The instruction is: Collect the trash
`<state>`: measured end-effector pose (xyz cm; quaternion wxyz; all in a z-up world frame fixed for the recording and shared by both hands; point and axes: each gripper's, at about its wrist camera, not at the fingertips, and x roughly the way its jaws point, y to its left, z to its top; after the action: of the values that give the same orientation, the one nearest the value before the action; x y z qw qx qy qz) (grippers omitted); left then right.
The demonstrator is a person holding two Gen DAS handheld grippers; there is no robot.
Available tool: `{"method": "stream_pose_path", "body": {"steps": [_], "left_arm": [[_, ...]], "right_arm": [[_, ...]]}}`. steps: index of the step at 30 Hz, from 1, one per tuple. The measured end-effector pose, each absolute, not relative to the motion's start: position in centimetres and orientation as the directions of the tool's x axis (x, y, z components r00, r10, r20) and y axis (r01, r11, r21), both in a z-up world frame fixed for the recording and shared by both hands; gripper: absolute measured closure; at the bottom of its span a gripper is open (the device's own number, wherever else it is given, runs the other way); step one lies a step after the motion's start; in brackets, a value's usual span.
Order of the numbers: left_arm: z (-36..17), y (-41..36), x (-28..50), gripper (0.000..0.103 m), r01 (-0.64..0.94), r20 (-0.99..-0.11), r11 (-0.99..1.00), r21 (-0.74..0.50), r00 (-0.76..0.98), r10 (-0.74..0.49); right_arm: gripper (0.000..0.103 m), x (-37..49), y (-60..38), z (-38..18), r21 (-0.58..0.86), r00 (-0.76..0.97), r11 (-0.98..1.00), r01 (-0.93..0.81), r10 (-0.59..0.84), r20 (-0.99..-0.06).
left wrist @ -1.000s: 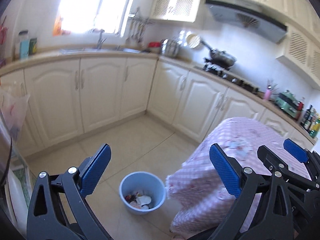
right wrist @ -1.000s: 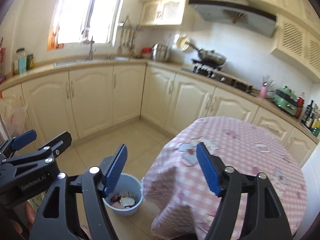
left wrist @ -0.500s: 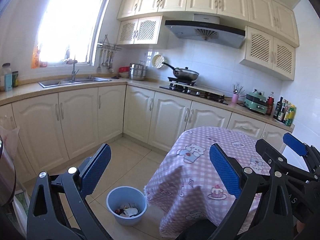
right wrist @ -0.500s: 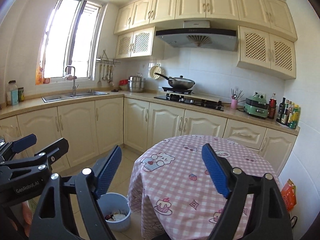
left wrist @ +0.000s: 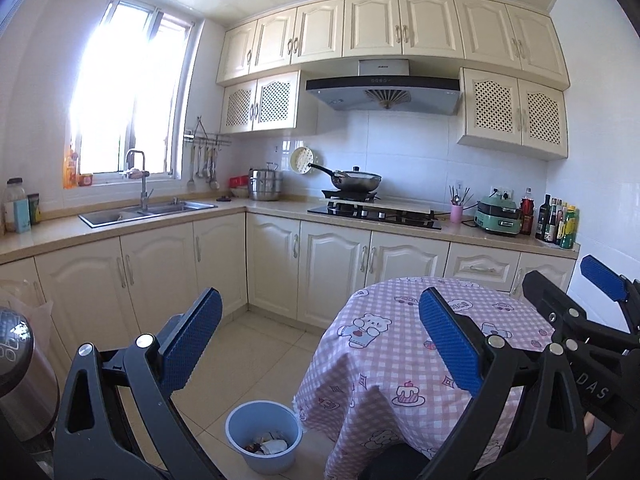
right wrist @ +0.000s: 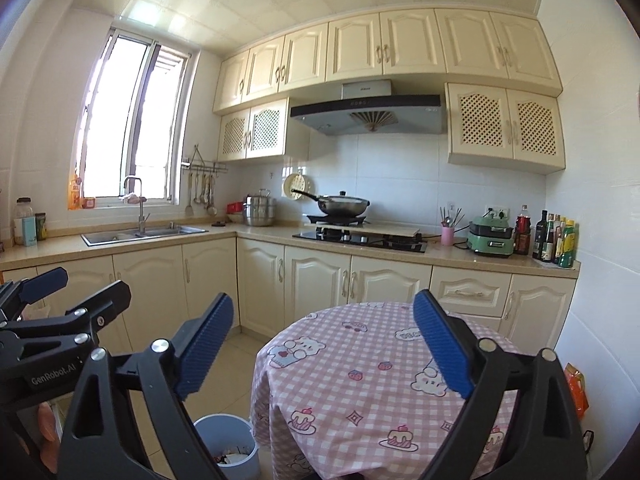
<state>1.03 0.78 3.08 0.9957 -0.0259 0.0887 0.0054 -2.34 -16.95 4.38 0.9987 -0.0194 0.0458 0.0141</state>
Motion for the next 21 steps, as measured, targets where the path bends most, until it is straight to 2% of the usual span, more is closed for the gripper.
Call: {"method": "stream_pose_path", "body": {"steps": [8,21], "left_arm": [[3.7,-0.1,-0.2,0.007,-0.019,-0.136,1.0,-0.01,0.991,0.017],[3.3,-0.7,-0.4,0.007,-0.015,-0.136,1.0,0.006,0.991,0.016]], "right_arm": [[0.012,-3.6,-18.2,4.6,-0.026,0.998,1.0,-0.014,0.012,-0.064],[0.012,-3.5,-18.5,4.2,-0.022,0.997,1.0,-0.01,0.008,-0.072]]}}
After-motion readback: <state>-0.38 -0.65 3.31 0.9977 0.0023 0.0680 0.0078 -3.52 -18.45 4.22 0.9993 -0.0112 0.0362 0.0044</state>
